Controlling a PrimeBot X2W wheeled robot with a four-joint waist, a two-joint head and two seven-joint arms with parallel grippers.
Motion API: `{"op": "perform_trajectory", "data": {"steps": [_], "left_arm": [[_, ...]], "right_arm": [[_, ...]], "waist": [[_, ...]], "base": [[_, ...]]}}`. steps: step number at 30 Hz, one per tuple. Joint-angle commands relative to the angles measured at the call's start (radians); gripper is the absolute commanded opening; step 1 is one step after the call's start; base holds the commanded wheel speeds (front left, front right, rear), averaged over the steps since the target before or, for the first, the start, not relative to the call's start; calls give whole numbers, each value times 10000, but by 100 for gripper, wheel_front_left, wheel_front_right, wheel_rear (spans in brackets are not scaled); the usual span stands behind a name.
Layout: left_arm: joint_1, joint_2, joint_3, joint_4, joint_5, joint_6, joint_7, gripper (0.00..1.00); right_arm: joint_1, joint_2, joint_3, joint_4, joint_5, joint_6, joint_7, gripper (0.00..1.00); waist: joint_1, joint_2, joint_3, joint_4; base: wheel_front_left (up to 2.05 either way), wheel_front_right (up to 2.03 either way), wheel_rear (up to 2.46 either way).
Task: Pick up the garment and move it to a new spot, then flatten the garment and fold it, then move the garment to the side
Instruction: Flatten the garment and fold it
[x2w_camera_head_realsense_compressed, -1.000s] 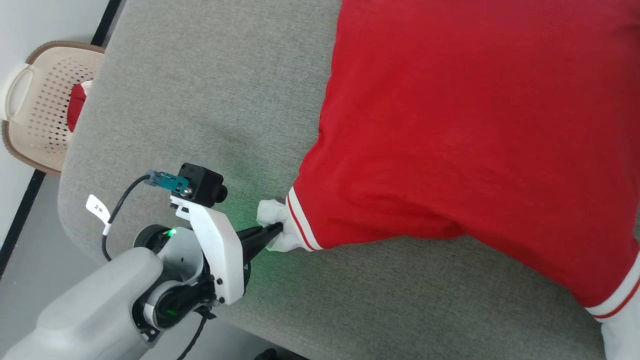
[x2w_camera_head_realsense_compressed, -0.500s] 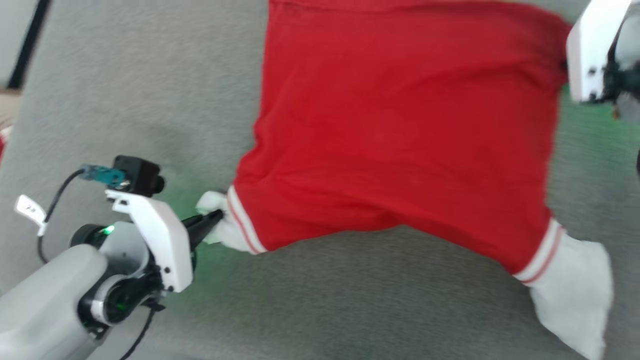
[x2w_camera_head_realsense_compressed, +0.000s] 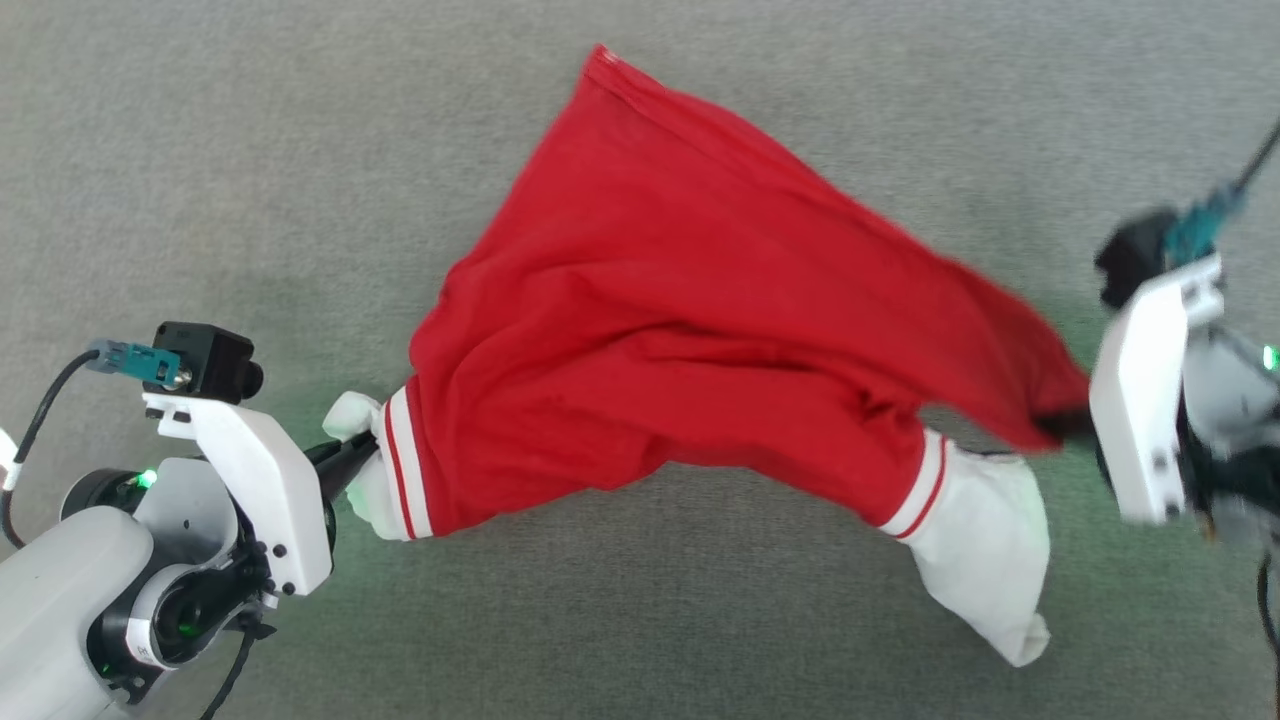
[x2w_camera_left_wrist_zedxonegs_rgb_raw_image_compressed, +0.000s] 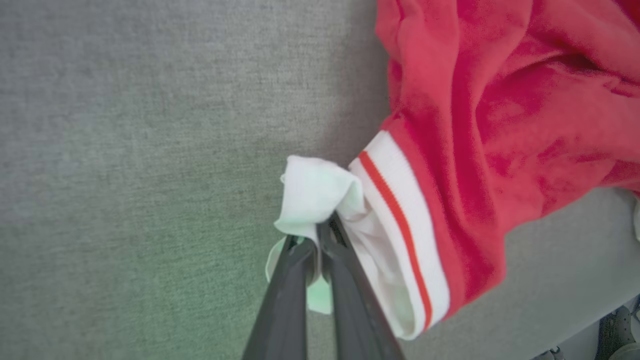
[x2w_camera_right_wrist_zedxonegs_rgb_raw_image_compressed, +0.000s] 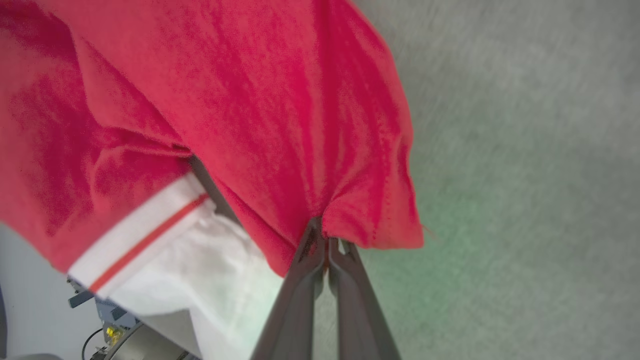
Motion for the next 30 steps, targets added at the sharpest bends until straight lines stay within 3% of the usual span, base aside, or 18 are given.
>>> {"op": "perform_trajectory", "data": {"steps": [1, 6, 9, 10, 11, 12, 18, 30], "left_arm": [[112, 21, 36, -103, -79, 65, 40, 0], [-2, 35, 48, -278, -48, 139, 106, 0], [-68, -2, 34, -292, -1, 135, 131, 0], [-81, -20, 32, -288, 4, 121, 137, 0], [-94, -36, 29, -285, 3, 110, 124, 0], [-106, -48, 30, -279, -3, 99, 136, 0], [-77, -16, 60, -278, -60, 113, 124, 0], [178, 193, 69, -615, -122, 198, 52, 0]], "right_arm": [[763, 189, -360, -639, -45, -3, 262, 0], [2456, 880, -1270, -1689, -633, -3, 368, 0], [2874, 1320, -1408, -1636, -1197, -3, -347, 0], [2980, 1423, -1384, -1462, -1352, -6, -641, 7], [3042, 1493, -1359, -1289, -1543, -5, -973, 48], [3054, 1526, -1357, -1138, -1709, -6, -1251, 100], [3110, 1631, -1437, -1142, -1915, -26, -1898, 100], [2695, 2062, -2403, -4370, -1852, -3, -1977, 100]], "waist": [[-1, -1, -95, -158], [-1, -1, -30, -200], [-1, -1, 31, -203], [-1, -1, 44, -204], [-1, -1, 54, -206], [-1, -1, 56, -205], [-1, -1, 0, -253], [-1, -1, -141, -226]], "base": [[0, 0, 0], [0, 0, 0], [0, 0, 0], [0, 0, 0], [0, 0, 0], [0, 0, 0], [0, 0, 0], [0, 0, 0]]}}
